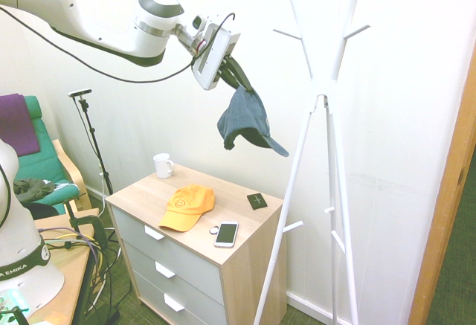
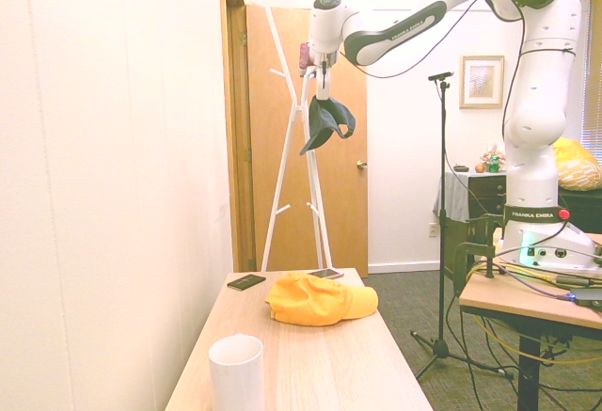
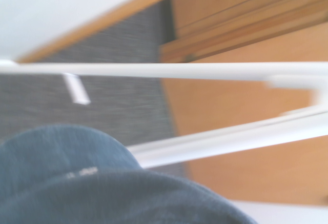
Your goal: Hang the cap
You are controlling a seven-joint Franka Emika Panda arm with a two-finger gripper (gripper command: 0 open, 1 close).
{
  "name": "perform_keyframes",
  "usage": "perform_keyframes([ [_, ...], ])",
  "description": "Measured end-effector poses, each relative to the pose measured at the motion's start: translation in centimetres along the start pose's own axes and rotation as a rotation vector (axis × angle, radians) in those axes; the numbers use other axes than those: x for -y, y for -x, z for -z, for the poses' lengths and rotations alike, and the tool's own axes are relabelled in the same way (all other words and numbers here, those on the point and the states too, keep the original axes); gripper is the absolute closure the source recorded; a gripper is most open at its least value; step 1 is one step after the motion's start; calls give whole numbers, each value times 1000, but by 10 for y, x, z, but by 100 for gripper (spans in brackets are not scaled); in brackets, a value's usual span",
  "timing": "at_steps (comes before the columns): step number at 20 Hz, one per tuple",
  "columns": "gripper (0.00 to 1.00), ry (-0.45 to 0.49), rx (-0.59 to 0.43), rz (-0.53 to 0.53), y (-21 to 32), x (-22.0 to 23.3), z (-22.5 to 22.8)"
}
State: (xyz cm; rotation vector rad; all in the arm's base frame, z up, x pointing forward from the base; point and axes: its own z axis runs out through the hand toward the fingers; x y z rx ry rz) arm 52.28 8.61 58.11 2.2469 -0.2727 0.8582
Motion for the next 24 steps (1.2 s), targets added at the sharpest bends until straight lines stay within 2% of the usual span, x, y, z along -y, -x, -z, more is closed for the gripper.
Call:
perform_keyframes([
  [4, 100, 89, -139, 117, -21, -25, -10],
  [9, 100, 67, -244, 161, -43, -20, 33],
  [14, 100, 54, -303, 185, -54, -8, 80],
  [20, 100, 52, -369, 175, -94, -36, 109],
  [24, 100, 47, -393, 175, -112, -39, 119],
])
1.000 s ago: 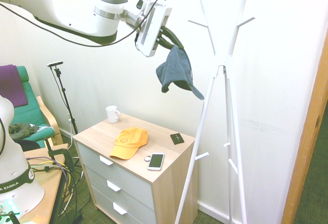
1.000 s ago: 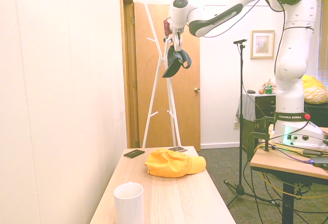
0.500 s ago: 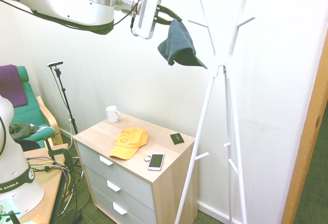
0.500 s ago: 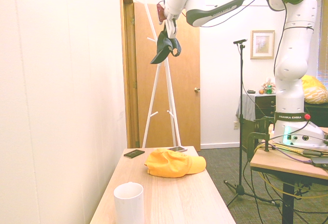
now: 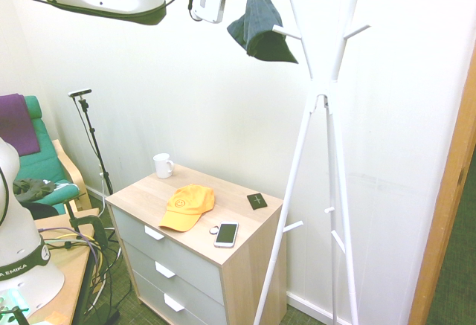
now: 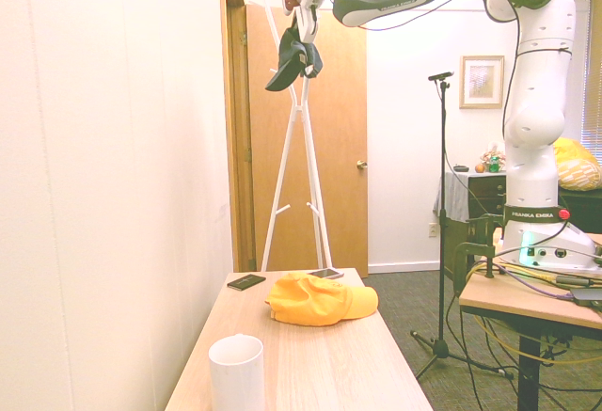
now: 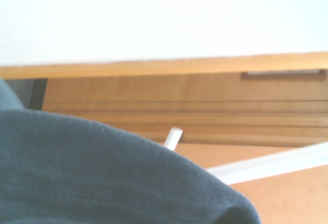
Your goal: Hang the cap
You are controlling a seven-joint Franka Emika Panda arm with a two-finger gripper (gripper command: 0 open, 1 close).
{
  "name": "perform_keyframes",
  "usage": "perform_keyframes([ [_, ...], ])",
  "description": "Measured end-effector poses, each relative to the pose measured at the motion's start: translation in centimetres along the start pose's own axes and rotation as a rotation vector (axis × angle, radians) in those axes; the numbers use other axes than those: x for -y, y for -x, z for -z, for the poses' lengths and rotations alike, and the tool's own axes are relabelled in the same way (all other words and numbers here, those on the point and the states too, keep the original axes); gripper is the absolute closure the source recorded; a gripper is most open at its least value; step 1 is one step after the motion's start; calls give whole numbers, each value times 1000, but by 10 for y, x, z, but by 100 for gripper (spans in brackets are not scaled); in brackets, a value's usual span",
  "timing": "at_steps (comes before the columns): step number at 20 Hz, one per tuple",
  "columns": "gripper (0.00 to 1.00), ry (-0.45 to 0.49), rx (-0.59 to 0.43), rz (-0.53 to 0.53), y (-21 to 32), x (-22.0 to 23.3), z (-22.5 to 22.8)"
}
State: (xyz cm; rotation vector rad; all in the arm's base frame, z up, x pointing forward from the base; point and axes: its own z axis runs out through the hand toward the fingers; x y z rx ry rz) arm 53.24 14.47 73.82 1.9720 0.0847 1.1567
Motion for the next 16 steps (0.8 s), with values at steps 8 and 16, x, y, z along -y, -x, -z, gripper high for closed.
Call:
perform_keyframes([
  [8, 100, 28, 17, -9, -9, -22, -34],
  [16, 100, 16, 58, -18, 10, -15, -65],
])
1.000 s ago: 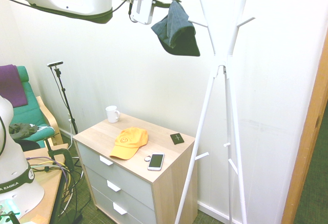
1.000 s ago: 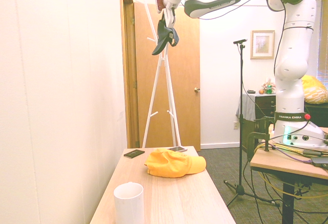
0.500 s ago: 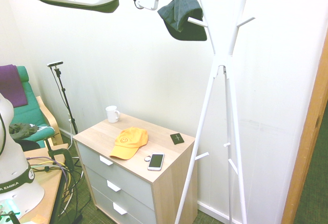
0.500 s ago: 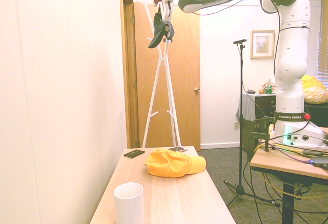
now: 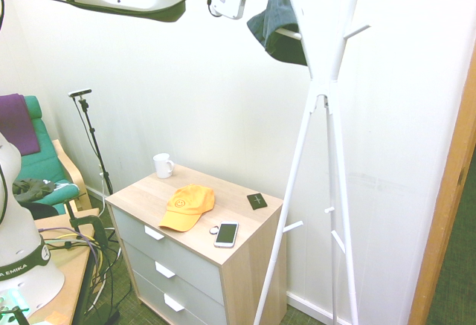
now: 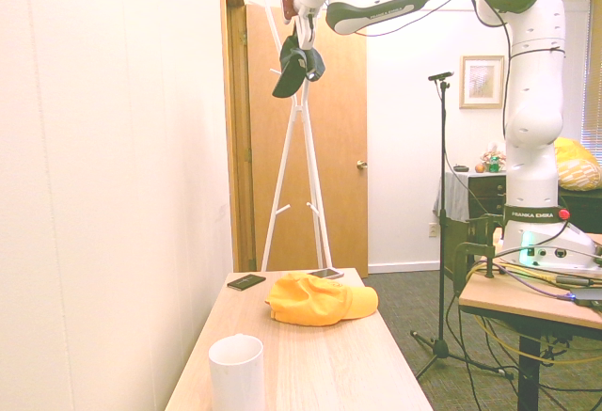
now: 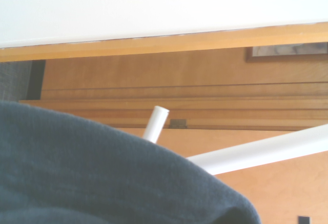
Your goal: Hang the cap
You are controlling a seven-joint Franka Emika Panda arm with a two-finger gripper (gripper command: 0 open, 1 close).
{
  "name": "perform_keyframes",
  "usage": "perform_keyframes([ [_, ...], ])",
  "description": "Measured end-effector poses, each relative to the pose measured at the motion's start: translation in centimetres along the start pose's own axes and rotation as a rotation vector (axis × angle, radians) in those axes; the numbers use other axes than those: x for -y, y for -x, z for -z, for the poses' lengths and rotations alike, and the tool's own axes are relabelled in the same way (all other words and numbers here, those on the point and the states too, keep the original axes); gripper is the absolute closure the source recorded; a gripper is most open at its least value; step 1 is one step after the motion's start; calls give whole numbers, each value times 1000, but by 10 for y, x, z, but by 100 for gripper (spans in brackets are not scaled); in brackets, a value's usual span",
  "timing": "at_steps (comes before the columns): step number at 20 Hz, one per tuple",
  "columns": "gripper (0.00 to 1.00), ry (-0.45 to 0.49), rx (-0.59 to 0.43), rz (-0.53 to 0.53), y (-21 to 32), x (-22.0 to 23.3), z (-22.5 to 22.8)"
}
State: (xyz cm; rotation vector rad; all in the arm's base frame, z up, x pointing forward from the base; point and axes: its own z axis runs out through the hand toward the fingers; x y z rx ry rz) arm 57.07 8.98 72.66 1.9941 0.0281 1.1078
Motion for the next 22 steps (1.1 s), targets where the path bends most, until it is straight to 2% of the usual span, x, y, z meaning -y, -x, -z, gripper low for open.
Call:
perform_keyframes([
  [1, 100, -2, 8, -3, 4, 3, -4],
  [2, 0, -7, 14, -9, 9, 6, -8],
  [10, 0, -29, 48, -67, 37, 14, -21],
  [22, 0, -29, 58, -79, 48, 12, -25],
])
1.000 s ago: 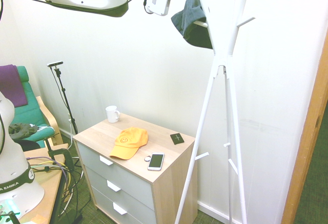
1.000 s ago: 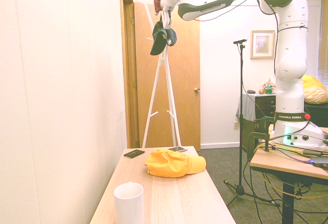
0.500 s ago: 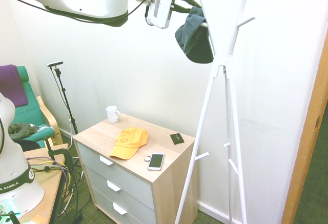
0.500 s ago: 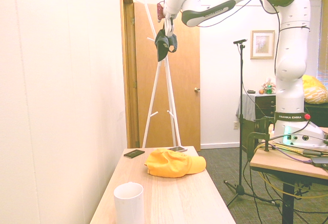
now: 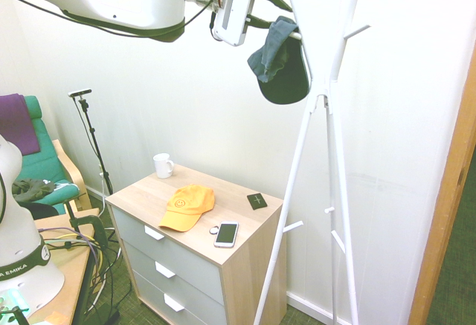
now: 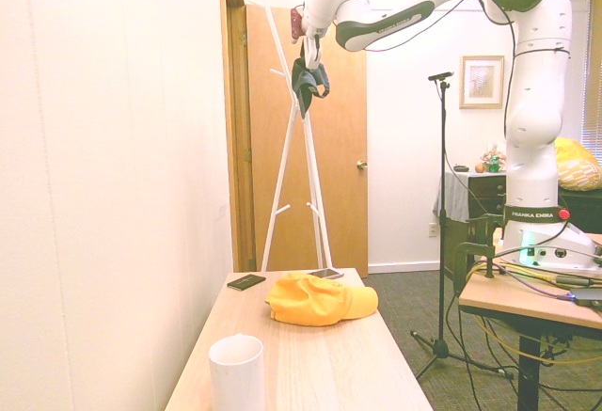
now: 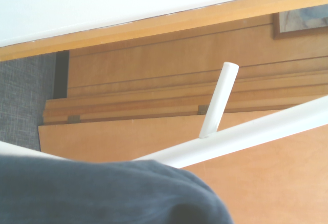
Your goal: Hang the cap
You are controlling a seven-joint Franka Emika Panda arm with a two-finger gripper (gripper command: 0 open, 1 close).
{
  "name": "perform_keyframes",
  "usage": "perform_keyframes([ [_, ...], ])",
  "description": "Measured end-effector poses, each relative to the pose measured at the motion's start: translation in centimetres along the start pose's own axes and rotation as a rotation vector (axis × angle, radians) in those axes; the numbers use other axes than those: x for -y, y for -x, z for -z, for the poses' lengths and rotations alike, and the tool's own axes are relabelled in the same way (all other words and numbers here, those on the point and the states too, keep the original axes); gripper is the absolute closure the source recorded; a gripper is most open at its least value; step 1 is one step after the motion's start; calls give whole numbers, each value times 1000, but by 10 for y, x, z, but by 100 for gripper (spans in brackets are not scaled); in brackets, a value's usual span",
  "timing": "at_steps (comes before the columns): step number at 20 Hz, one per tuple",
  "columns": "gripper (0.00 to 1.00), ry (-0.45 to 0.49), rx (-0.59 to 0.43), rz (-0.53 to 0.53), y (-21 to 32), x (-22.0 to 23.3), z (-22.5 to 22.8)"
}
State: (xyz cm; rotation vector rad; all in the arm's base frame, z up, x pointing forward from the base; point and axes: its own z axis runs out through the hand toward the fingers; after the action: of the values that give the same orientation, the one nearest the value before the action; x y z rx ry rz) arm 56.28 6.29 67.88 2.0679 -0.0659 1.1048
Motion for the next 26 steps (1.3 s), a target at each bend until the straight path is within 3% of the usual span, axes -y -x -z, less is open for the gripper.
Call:
perform_keyframes([
  [19, 0, -4, 12, -6, 10, -6, -9],
  [23, 0, -62, 48, -76, 8, -14, 2],
  [26, 0, -146, 159, -133, 8, -16, 21],
])
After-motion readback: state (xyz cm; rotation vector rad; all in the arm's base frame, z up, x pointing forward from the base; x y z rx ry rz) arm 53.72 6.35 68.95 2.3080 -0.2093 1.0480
